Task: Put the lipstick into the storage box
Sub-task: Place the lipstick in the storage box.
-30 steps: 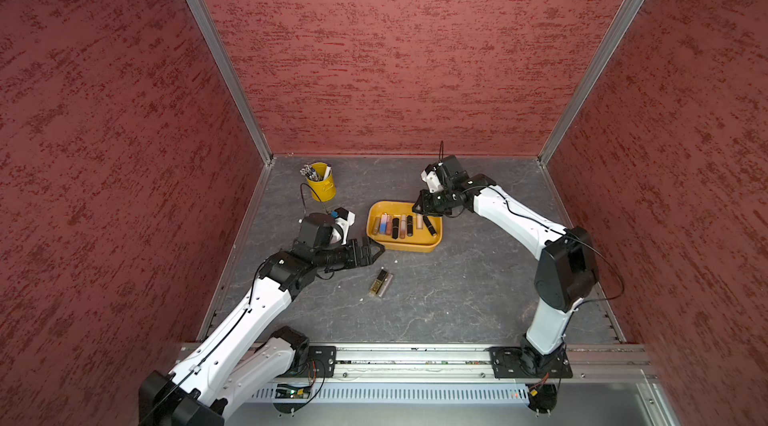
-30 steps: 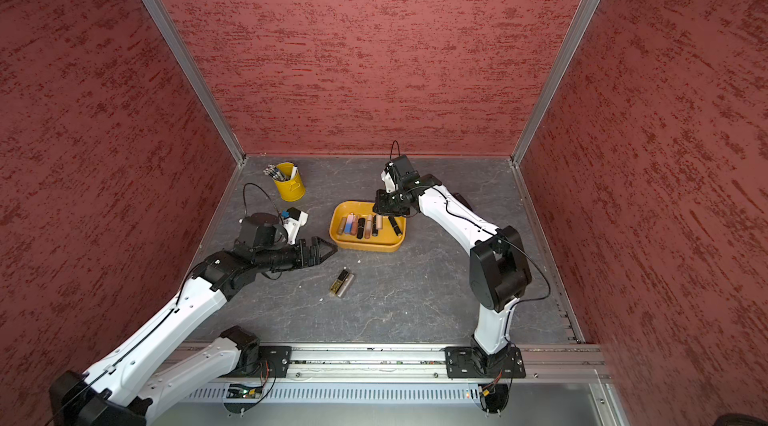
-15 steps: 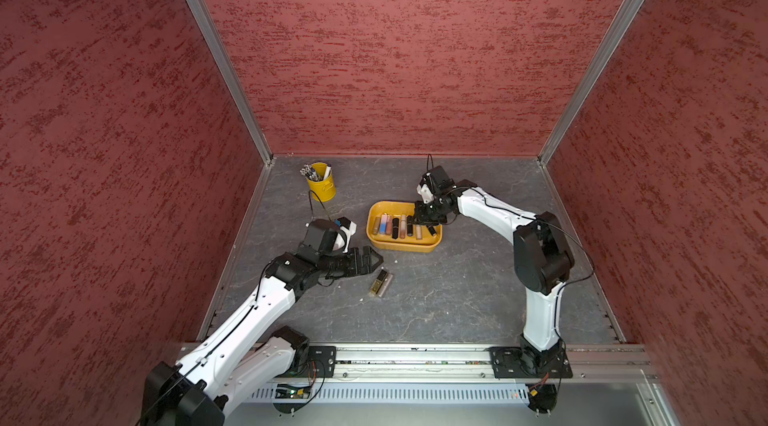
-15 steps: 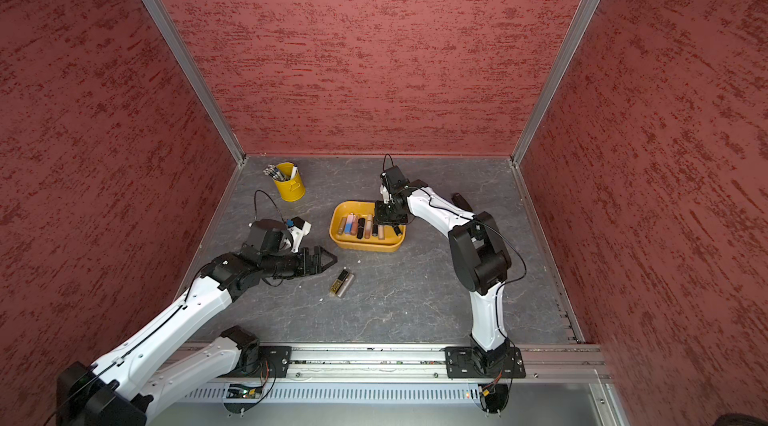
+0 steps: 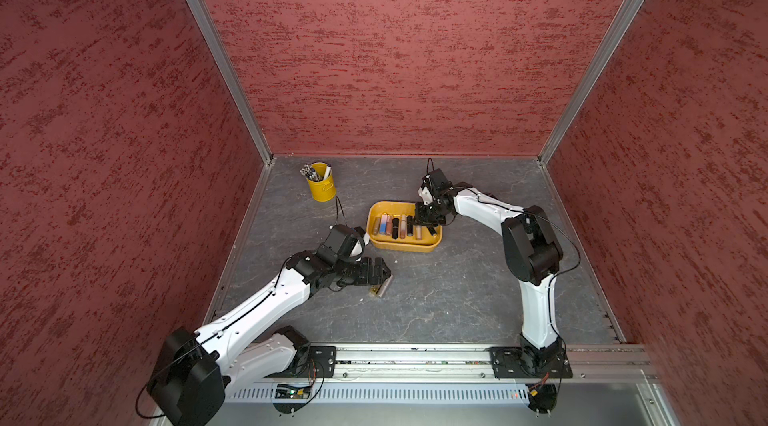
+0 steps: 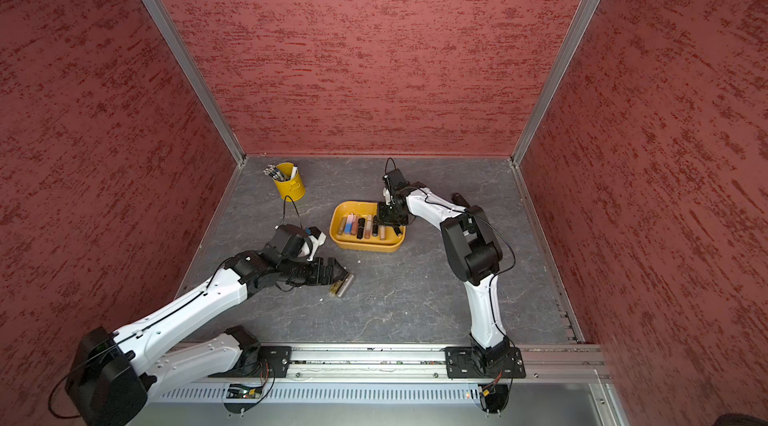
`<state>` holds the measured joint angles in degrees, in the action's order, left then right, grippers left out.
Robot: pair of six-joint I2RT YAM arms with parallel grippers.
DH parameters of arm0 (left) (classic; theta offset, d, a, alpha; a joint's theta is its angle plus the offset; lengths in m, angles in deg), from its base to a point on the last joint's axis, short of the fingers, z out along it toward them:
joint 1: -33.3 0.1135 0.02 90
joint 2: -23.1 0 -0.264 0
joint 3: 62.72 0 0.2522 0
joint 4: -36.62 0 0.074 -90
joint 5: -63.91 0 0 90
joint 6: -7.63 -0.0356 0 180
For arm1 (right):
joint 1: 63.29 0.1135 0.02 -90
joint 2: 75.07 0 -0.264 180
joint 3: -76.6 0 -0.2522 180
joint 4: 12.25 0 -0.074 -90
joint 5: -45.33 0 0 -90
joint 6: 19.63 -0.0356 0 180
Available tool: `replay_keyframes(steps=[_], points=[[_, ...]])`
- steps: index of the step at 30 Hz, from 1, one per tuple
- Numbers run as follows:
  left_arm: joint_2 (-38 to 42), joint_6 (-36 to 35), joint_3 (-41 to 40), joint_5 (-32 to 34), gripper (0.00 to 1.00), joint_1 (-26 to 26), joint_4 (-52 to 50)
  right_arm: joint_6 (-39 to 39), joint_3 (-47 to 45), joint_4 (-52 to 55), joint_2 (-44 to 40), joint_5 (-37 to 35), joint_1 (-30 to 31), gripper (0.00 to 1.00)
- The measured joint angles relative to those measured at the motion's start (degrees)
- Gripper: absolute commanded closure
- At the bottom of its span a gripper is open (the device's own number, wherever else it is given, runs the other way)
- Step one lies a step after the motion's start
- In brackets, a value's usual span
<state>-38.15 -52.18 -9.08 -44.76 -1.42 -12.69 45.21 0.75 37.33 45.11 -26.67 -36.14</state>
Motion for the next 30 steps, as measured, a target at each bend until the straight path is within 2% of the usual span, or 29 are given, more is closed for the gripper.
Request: replay_keyframes(steps=[14, 23, 30], points=[[-5.42, -1.03, 2.89, 3.30, 0.00, -3.82, -0.74, -1.68, 3.08, -2.05, 4.15, 1.97, -1.18, 0.75], [-5.55, -1.53, 2.99, 4.48, 0.00, -4.52, -2.19, -2.64, 3.32, -3.48, 5.07, 3.06, -1.42, 0.66], [-5.81, -1.60, 3.23, 4.85, 0.00, -4.63, -2.45, -2.80, 3.32, -3.50, 5.07, 3.32, -1.44, 0.64]])
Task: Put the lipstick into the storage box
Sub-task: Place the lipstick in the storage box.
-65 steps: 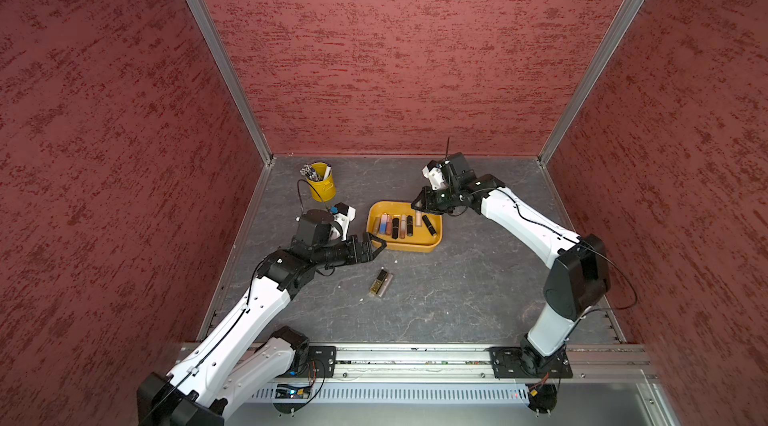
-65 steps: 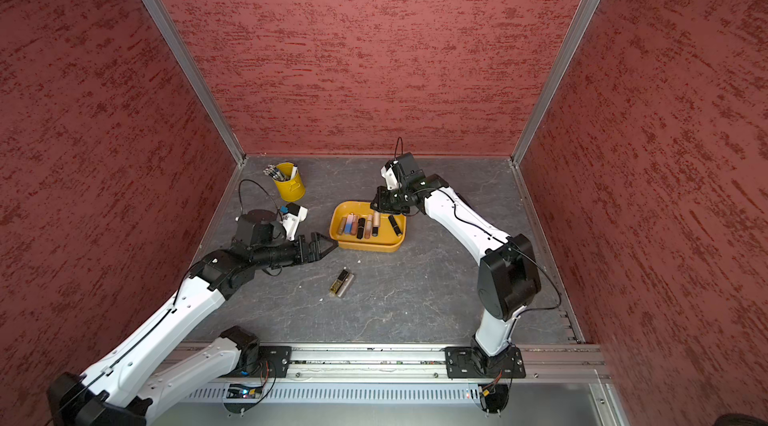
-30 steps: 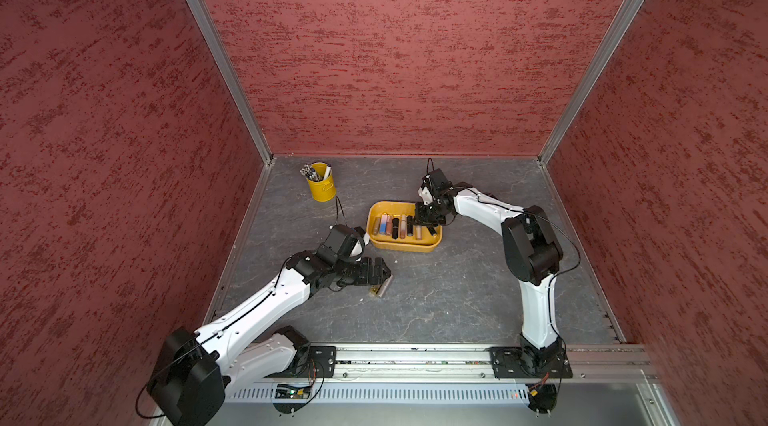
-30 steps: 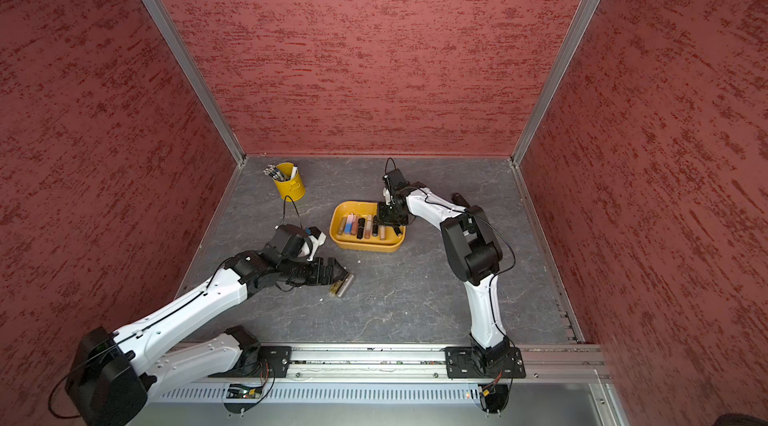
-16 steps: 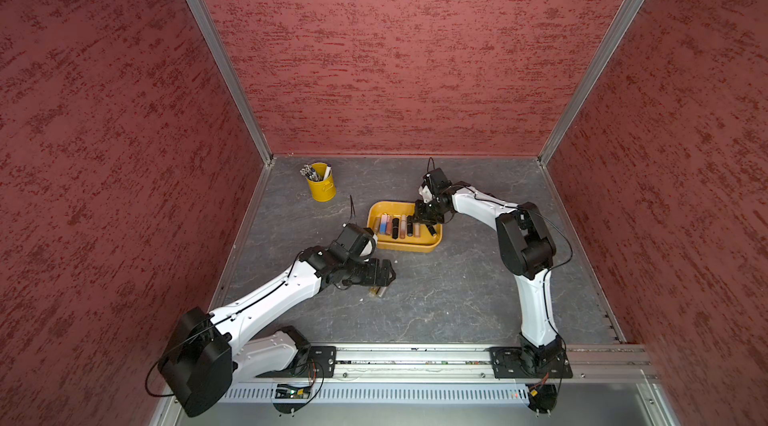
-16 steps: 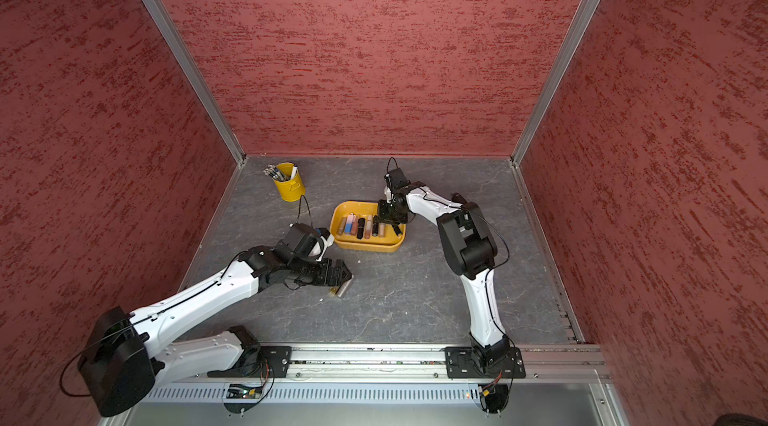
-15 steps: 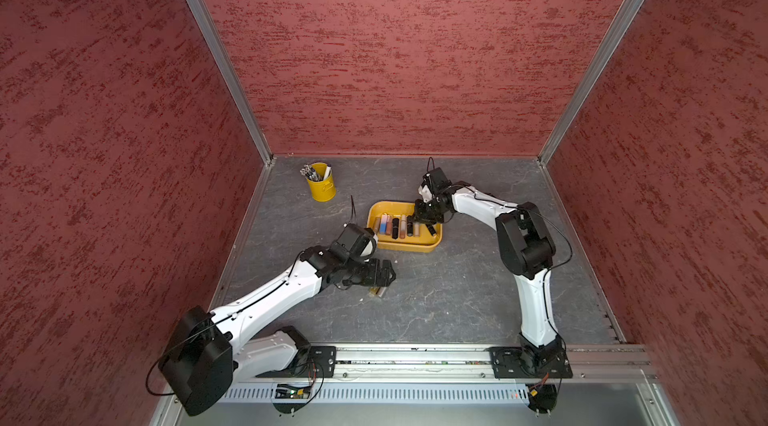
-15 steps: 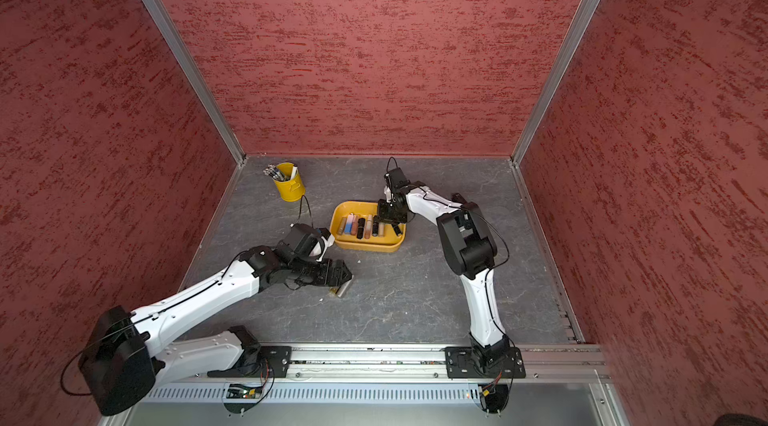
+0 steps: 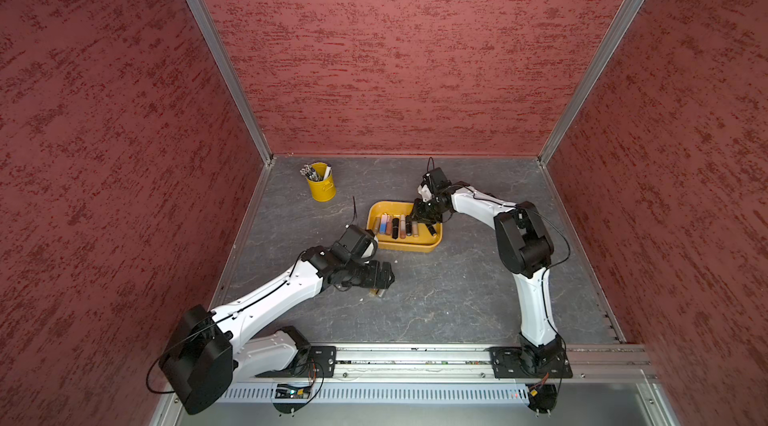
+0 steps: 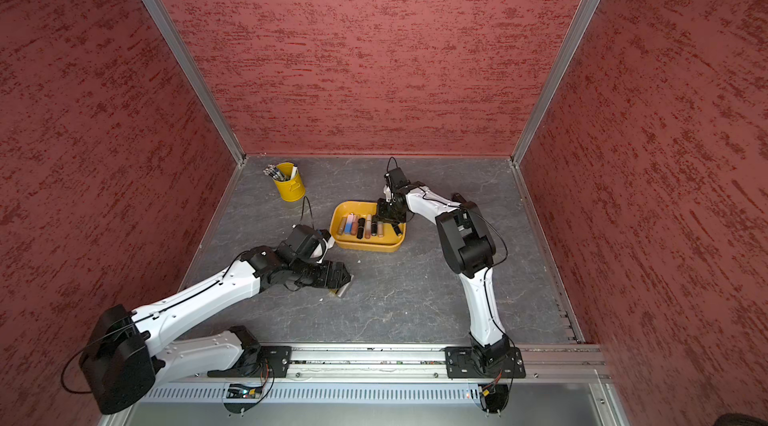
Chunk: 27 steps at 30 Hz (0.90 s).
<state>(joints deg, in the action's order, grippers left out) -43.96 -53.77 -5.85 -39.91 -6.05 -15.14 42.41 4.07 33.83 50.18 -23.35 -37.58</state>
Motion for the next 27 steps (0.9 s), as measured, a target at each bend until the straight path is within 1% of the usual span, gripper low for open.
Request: replay_keyframes(steps=[8, 16, 21, 27], points=[[-0.24, -0.15, 0.68, 0.26, 0.00, -0.63, -0.17, -0.31, -0.20, -0.04, -0.02, 0.00, -0.02, 0.57], [-0.26, -0.20, 0.87, 0.48, 0.00, -1.42, -0.26, -0.31, -1.33, -0.02, -1.57, 0.00, -0.07, 0.54], [-0.85, -0.20, 1.66, 0.63, 0.00, -2.14, -0.42, -0.35, -2.34, 0.24, -5.73, 0.04, -0.09, 0.52], [-3.15, -0.20, 2.99, 0.96, 0.01, -3.61, -0.35, -0.31, -4.66, 0.17, -14.01, 0.37, -0.09, 0.51]])
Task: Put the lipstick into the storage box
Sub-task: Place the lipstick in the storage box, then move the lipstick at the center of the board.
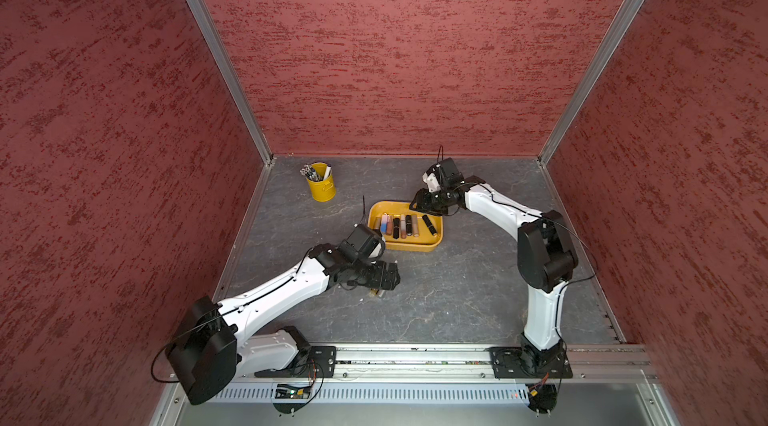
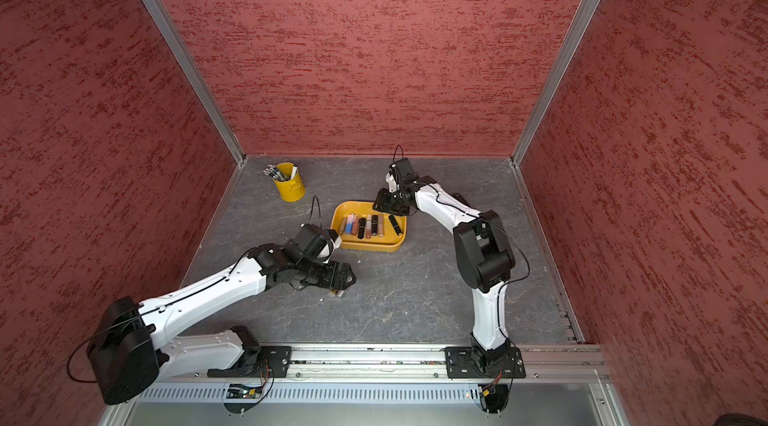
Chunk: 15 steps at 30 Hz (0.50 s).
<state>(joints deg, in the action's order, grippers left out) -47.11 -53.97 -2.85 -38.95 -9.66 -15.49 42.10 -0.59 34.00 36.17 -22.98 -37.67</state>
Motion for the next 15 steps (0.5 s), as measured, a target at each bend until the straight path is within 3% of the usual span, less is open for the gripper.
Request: replay_keyframes(steps=[15], points=[[-6.16, -0.48, 2.84, 3.67, 0.05, -3.98, -0.72, -1.88, -19.80, -0.96, -17.68, 1.70, 0.00, 0.51]])
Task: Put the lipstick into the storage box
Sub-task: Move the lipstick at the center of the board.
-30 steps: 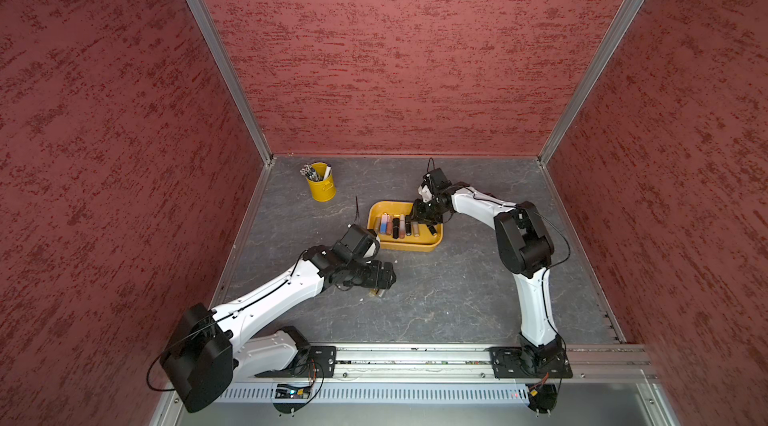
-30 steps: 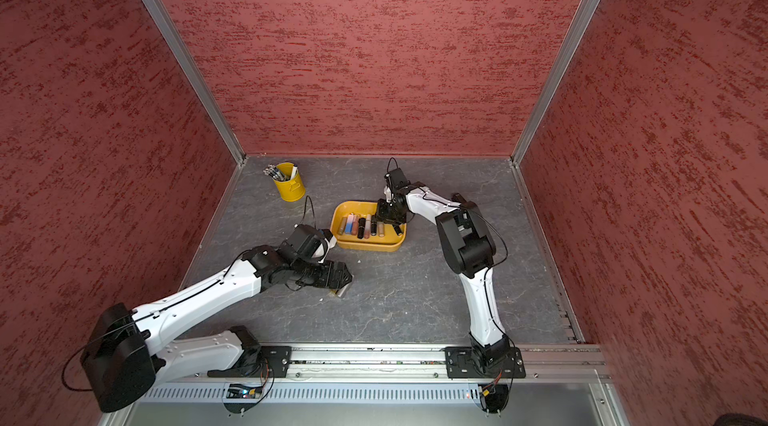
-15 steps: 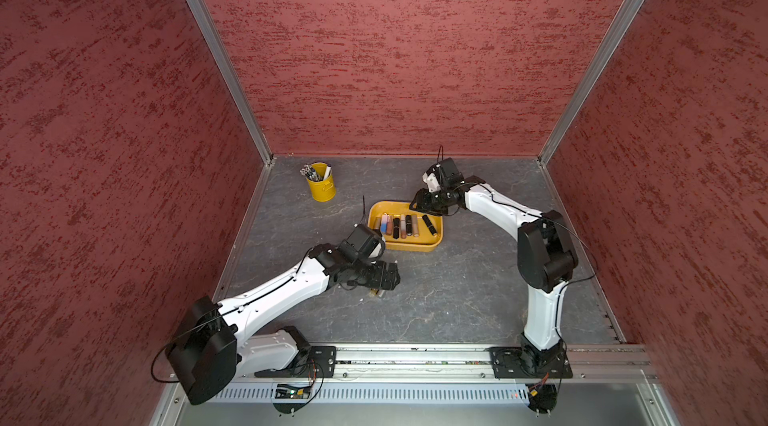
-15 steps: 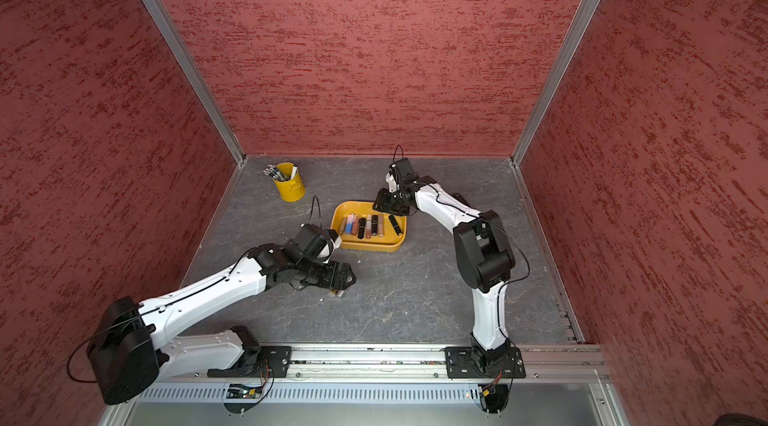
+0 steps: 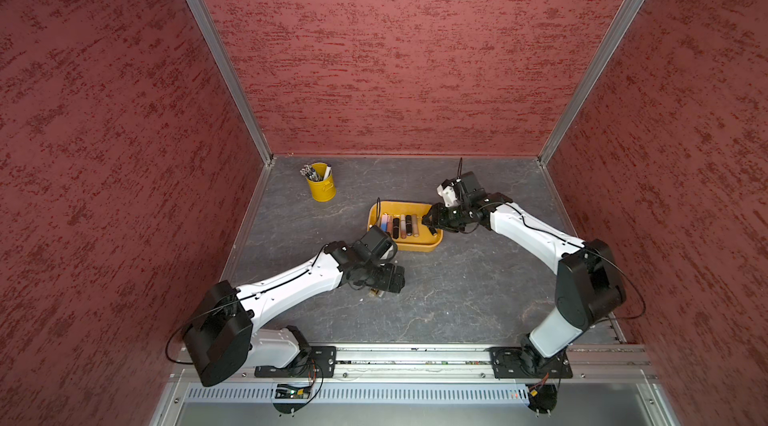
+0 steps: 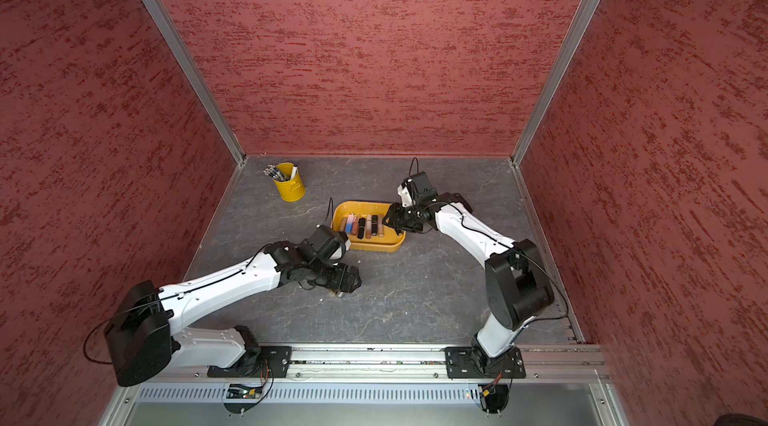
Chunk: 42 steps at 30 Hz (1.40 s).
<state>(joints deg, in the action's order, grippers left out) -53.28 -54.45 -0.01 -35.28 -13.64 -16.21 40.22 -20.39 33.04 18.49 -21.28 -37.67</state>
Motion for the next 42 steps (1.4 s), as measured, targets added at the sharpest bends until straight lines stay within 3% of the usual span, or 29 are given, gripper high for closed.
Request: replay_keyframes(steps=[10, 27, 42], points=[[-3.82, -0.76, 0.76, 0.31, 0.06, -0.90, -0.39, -1.60, -7.15, -1.64, -3.08, 0.39, 0.00, 0.51], [-10.51, -2.29, 2.49, 0.02, 0.07, -1.40, -0.39, -2.27, -8.04, -3.58, -3.15, 0.46, 0.00, 0.51], [-11.58, -2.99, 3.56, -0.87, 0.07, -1.38, -0.42, -2.43, -8.24, -4.13, -3.15, 0.46, 0.00, 0.50]])
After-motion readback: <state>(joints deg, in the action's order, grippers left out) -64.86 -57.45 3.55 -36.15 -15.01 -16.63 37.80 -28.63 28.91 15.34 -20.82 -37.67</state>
